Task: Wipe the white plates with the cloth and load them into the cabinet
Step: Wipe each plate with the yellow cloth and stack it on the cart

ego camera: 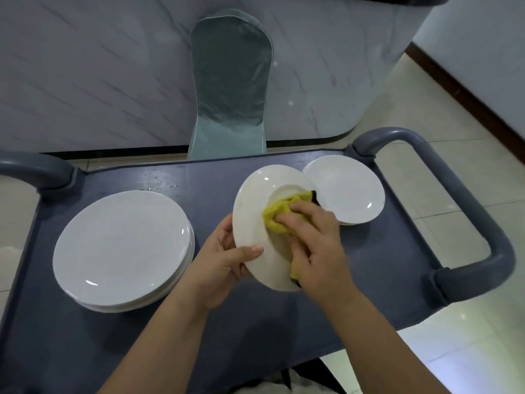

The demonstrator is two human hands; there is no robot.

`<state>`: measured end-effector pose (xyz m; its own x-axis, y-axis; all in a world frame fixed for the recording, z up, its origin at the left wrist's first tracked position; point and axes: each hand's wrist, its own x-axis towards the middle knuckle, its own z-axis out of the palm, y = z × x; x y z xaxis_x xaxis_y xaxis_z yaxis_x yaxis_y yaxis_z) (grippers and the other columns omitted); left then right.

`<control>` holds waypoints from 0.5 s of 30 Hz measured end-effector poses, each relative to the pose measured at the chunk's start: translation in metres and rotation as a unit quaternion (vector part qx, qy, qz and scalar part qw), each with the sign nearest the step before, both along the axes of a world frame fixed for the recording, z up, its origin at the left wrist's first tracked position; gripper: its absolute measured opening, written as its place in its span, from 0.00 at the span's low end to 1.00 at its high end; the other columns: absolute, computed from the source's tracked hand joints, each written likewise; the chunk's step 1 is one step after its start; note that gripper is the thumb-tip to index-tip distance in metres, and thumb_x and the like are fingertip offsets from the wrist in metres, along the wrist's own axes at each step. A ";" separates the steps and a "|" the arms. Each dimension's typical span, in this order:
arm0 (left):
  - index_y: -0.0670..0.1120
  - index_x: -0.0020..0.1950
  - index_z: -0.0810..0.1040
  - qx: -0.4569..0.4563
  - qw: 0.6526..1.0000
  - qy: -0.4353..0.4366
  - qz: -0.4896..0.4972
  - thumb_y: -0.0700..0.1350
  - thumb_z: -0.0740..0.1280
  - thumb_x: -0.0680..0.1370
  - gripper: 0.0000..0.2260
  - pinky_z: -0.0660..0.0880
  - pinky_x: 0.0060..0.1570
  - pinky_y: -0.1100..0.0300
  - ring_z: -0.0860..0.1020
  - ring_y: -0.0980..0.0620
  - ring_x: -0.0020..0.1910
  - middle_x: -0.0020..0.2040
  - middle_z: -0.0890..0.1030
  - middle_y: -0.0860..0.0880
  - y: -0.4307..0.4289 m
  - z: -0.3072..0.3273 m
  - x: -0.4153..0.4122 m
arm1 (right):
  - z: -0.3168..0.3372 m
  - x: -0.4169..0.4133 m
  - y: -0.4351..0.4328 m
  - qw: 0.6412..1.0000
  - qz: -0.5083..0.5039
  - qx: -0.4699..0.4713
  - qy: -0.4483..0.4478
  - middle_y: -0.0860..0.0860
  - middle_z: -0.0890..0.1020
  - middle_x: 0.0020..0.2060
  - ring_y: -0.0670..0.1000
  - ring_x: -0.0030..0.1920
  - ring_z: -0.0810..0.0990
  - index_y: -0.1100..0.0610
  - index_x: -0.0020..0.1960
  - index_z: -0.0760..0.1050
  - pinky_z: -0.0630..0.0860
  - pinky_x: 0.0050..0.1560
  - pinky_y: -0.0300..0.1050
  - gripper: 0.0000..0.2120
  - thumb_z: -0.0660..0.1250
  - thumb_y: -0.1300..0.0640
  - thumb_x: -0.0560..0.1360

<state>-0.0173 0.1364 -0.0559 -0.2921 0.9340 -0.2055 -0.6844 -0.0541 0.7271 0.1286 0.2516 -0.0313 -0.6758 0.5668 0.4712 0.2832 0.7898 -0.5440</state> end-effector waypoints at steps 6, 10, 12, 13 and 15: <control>0.49 0.63 0.76 -0.023 1.000 -0.012 0.016 0.33 0.70 0.66 0.26 0.82 0.40 0.48 0.82 0.44 0.52 0.57 0.82 0.45 -0.004 0.001 -0.009 | -0.021 0.048 0.007 0.999 -0.029 0.027 -0.025 0.49 0.76 0.58 0.56 0.53 0.74 0.58 0.54 0.83 0.72 0.57 0.53 0.16 0.66 0.72 0.72; 0.50 0.63 0.78 -0.020 0.999 0.019 -0.028 0.33 0.75 0.64 0.29 0.81 0.37 0.51 0.82 0.43 0.54 0.58 0.82 0.44 0.005 0.008 0.003 | 0.006 0.005 0.024 0.989 -0.134 -0.058 -0.001 0.47 0.74 0.60 0.51 0.56 0.69 0.56 0.58 0.81 0.70 0.62 0.50 0.13 0.66 0.66 0.77; 0.49 0.64 0.76 -0.021 1.000 0.014 -0.011 0.33 0.74 0.65 0.29 0.81 0.38 0.51 0.82 0.42 0.53 0.58 0.82 0.43 0.010 0.013 0.004 | 0.013 -0.008 0.013 0.997 -0.070 -0.013 0.017 0.50 0.75 0.61 0.52 0.56 0.71 0.57 0.59 0.80 0.69 0.63 0.46 0.13 0.65 0.64 0.77; 0.48 0.65 0.75 -0.026 1.000 0.010 0.005 0.33 0.73 0.66 0.28 0.81 0.40 0.50 0.82 0.41 0.53 0.59 0.81 0.41 0.012 0.015 0.001 | 0.012 -0.006 0.005 0.999 -0.025 0.009 0.018 0.51 0.75 0.61 0.52 0.56 0.71 0.57 0.59 0.80 0.68 0.63 0.44 0.13 0.64 0.63 0.77; 0.45 0.66 0.74 -0.041 0.999 0.008 0.030 0.32 0.72 0.67 0.28 0.81 0.42 0.48 0.82 0.41 0.52 0.58 0.81 0.39 0.015 0.019 -0.006 | 0.005 0.013 -0.005 0.999 0.042 0.021 0.008 0.49 0.75 0.62 0.53 0.56 0.72 0.56 0.59 0.81 0.68 0.64 0.43 0.15 0.66 0.66 0.75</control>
